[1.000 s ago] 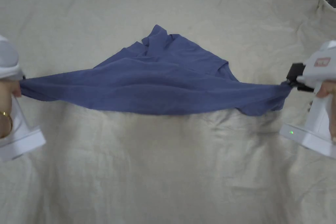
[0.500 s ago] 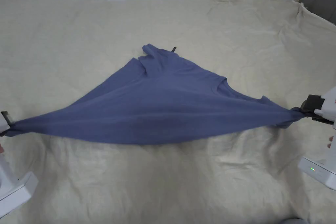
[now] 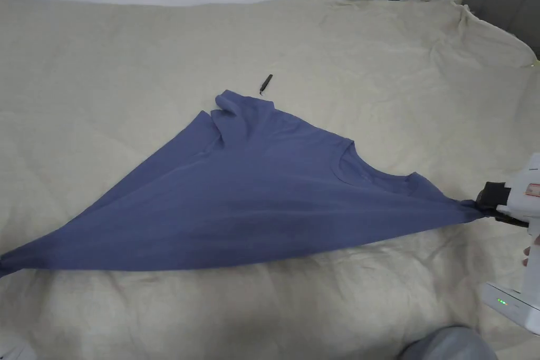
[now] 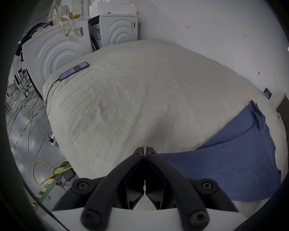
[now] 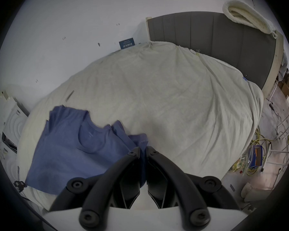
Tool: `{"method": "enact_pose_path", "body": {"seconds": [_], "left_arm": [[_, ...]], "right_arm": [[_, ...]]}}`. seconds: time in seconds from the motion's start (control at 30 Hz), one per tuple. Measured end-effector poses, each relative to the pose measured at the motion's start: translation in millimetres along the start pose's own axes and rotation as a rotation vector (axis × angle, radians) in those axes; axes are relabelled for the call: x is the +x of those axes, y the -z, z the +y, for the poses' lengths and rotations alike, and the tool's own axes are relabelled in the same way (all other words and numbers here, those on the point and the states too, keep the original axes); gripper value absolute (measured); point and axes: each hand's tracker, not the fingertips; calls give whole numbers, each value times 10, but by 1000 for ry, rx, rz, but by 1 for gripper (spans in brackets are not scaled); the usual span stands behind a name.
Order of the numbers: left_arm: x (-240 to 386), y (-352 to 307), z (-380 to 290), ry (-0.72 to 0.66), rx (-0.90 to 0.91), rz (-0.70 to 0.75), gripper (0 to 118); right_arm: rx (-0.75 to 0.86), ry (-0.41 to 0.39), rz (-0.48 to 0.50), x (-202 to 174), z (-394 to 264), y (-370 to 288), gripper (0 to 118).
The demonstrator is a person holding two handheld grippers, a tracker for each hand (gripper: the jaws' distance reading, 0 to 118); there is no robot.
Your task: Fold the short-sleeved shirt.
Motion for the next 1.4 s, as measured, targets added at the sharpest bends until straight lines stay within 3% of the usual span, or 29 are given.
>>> {"method": "enact_pose_path", "body": {"seconds": [0.43,0.47,0.5,0.57,0.6,0.63,0.67,0.7,0.73,0.77,0.8,0.83,1.0,1.17,1.4], "left_arm": [[81,90,-163,115,-25,42,0],[82,85,-158,114,-22,42,7],[87,77,-151,111,-18,42,23],[100,50,-138,121,-6,58,65],[100,34,-122,155,6,89,95],[96,7,-101,163,16,84,111],[63,-8,-84,164,28,73,118],[37,-48,-50,160,42,61,118],[21,-94,-12,151,63,54,118],[11,-152,36,136,99,54,118],[-14,-190,81,127,132,50,118],[-19,-236,138,120,150,35,118],[53,-482,397,99,259,-37,118],[344,-825,472,118,418,-138,118],[814,-1068,281,211,589,-273,118]], "right_arm": [[-140,-31,-70,71,-445,354,4],[-143,-40,-73,59,-449,361,4],[-144,-46,-75,47,-444,349,4],[-148,-50,-73,48,-441,341,8],[-140,-50,-71,45,-443,327,17],[-132,-53,-72,47,-436,301,33],[-129,-55,-74,40,-417,277,55],[-123,-61,-79,34,-394,249,80],[-115,-70,-79,36,-365,218,87],[-103,-78,-79,29,-328,167,87],[-81,-86,-87,18,-291,120,103],[-34,-103,-102,-4,-247,59,110],[159,-174,-114,-186,37,-302,110],[380,-227,-9,-492,163,-684,110],[524,-355,76,-919,6,-851,113]]}}
